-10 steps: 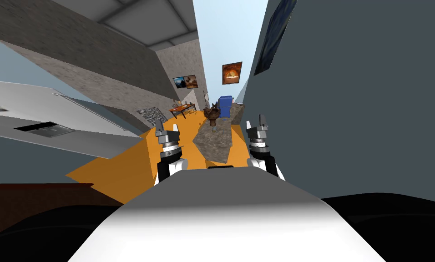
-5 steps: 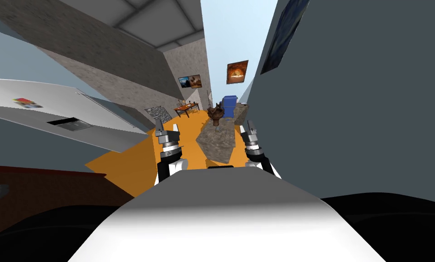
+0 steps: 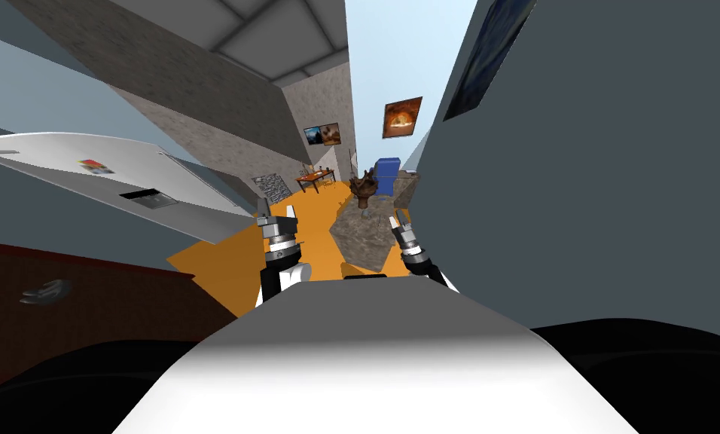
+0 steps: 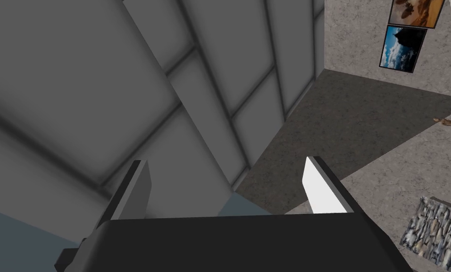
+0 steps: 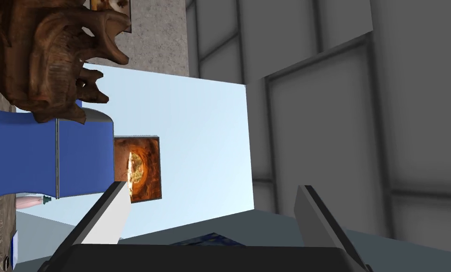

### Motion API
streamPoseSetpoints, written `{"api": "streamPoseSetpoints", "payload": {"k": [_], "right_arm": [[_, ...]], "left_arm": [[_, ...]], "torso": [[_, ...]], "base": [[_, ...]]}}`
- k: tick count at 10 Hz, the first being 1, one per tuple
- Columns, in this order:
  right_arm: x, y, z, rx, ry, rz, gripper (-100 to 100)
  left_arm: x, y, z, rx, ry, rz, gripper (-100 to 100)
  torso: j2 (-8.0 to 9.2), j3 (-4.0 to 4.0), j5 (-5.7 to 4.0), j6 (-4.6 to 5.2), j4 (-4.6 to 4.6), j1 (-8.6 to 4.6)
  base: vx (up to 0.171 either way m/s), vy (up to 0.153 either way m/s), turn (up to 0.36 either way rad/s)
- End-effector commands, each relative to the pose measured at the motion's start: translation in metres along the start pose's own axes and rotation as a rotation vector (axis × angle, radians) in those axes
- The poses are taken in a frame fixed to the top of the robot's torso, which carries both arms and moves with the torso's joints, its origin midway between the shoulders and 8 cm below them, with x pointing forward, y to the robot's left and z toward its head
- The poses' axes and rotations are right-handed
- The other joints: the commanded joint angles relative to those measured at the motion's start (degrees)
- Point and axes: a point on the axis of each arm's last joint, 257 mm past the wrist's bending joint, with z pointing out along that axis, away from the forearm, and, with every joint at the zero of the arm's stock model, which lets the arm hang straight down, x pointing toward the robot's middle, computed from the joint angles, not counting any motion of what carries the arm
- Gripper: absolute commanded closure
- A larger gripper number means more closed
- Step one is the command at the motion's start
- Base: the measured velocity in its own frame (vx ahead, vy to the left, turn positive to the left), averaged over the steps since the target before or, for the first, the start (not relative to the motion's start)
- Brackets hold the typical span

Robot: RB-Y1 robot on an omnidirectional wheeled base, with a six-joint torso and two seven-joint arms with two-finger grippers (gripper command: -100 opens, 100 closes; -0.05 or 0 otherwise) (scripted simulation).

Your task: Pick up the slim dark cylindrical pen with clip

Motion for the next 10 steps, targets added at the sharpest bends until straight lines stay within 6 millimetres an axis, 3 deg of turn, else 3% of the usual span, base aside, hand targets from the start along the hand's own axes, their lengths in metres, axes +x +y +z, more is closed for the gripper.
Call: {"api": "streamPoseSetpoints", "payload": {"k": [1, 3, 4, 6, 7, 9, 10], "right_arm": [[0.021, -0.018, -0.012, 0.047, 0.058, -0.009, -100], [0.024, -0.018, -0.014, 0.049, 0.072, -0.046, -100], [0.043, -0.033, -0.029, 0.092, 0.128, -0.047, -100], [0.045, -0.034, -0.03, 0.092, 0.139, -0.079, -100], [0.063, -0.049, -0.048, 0.137, 0.196, -0.08, -100], [0.065, -0.05, -0.05, 0.136, 0.211, -0.115, -100], [0.081, -0.065, -0.07, 0.183, 0.269, -0.116, -100]], "left_arm": [[0.0, 0.0, 0.0, 0.0, 0.0, 0.0, 0], [0.0, 0.0, 0.0, 0.0, 0.0, 0.0, 0], [0.0, 0.0, 0.0, 0.0, 0.0, 0.0, 0], [0.0, 0.0, 0.0, 0.0, 0.0, 0.0, 0], [0.0, 0.0, 0.0, 0.0, 0.0, 0.0, 0], [0.0, 0.0, 0.0, 0.0, 0.0, 0.0, 0], [0.0, 0.0, 0.0, 0.0, 0.0, 0.0, 0]], "torso": [[0.0, 0.0, 0.0, 0.0, 0.0, 0.0], [0.0, 0.0, 0.01, -0.01, 0.0, 0.03], [0.02, 0.01, -0.01, 0.0, 0.01, -0.04], [0.02, 0.01, 0.01, 0.0, 0.01, 0.01], [0.03, 0.02, -0.01, 0.01, 0.01, -0.04], [0.01, 0.01, 0.01, 0.01, 0.0, 0.02], [0.02, 0.01, 0.0, 0.02, 0.01, -0.02]], "base": [[0.009, 0.043, 0.113], [0.005, 0.022, 0.066], [0.004, 0.033, 0.165], [0.004, 0.023, 0.062], [0.005, 0.033, 0.193], [0.007, 0.027, 0.061], [0.009, 0.042, 0.215]]}}
